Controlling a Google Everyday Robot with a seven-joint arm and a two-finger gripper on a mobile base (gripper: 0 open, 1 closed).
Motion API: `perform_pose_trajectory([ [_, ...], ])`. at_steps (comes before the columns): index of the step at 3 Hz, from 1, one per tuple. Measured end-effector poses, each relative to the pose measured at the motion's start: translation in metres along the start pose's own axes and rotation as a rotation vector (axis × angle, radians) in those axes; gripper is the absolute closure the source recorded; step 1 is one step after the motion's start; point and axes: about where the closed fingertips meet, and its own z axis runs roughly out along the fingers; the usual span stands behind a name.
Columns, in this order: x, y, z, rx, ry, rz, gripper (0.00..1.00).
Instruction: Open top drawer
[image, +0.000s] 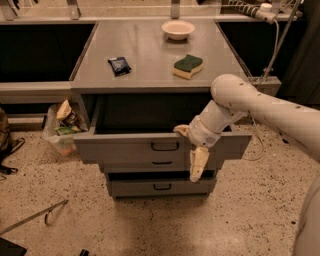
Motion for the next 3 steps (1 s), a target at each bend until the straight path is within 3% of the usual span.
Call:
perform_pose_trajectory([
  [1,-0.002,0.0,-0.004,0.0,0.0,0.0,0.0],
  [2,-0.02,0.043,-0.016,-0.007,-0.052,0.03,0.0],
  [3,-0.02,0.043,-0.015,-0.007,-0.052,0.03,0.0],
])
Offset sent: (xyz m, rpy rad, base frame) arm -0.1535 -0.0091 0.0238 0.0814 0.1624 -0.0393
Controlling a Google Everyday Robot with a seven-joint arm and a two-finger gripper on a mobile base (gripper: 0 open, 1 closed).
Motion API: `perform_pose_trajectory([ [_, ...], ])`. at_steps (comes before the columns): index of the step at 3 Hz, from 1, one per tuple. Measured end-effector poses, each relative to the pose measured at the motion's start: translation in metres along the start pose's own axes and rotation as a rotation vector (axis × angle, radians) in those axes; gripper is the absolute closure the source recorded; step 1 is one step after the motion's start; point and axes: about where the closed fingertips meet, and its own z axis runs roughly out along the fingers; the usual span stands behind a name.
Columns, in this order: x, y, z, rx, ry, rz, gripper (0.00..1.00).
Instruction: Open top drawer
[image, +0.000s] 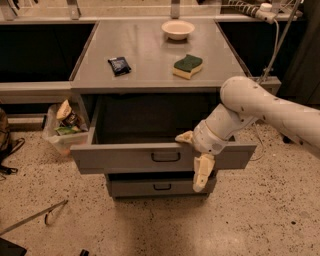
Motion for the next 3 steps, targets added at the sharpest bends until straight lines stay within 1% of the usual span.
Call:
perform_pose_trajectory([
  [1,0.0069,0.0006,0.0153,-0.062,-0.017,0.024,0.0],
  [2,0.0049,0.001,0.0125,-0.063,-0.018,0.024,0.0],
  [3,0.0035,0.0094,0.0114,-0.085,-0.032,0.035,0.0],
])
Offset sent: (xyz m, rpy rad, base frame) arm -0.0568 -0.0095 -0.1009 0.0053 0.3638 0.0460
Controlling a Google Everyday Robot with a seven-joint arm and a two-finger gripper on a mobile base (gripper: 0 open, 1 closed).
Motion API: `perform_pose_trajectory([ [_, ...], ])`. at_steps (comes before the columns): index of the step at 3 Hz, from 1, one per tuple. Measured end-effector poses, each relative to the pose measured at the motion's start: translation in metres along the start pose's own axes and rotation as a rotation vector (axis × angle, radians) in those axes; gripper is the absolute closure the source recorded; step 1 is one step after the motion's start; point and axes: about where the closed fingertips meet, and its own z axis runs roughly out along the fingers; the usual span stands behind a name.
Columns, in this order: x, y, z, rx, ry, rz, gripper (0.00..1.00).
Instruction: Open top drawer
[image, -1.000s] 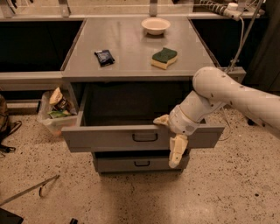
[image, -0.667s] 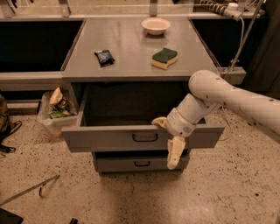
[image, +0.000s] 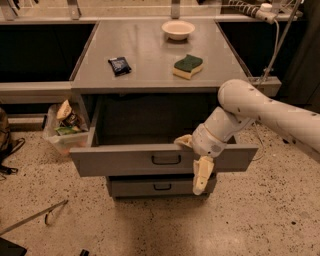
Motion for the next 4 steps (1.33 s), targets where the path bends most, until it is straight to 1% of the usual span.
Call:
perform_pose_trajectory([
  [1,0.0,-0.001,0.001,0.0,0.0,-0.001,0.0],
  [2,0.0,0.005,0.001,-0.009,0.005,0.005,0.0],
  [3,-0.003,0.032,-0.002,-0.015,-0.009,0.033,0.0],
  [4,-0.003,0.032,-0.002,-0.015,-0.009,0.033,0.0],
])
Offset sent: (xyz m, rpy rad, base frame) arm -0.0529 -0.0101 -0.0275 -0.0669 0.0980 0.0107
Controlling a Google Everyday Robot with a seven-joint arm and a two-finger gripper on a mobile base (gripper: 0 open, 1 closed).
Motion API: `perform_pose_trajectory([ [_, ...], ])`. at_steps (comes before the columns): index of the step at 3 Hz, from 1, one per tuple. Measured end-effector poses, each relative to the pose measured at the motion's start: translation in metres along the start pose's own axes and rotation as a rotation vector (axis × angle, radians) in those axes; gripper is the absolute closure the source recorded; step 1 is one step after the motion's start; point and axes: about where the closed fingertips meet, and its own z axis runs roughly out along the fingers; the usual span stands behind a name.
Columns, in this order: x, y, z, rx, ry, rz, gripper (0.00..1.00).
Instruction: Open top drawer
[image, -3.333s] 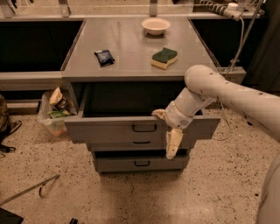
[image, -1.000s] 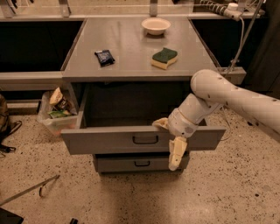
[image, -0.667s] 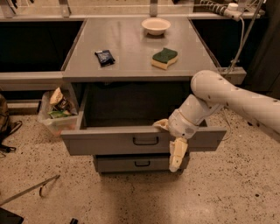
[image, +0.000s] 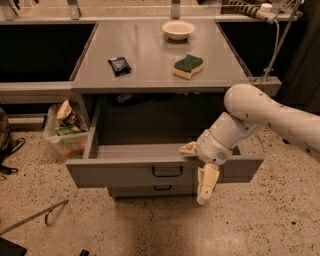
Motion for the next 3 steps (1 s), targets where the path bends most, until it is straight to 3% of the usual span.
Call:
perform_pose_trajectory([
  [2,0.002,0.011,0.011,-0.056,0.0,0.021,0.0],
  [3,-0.006,0.041,0.008,-0.094,-0.042,0.049,0.0],
])
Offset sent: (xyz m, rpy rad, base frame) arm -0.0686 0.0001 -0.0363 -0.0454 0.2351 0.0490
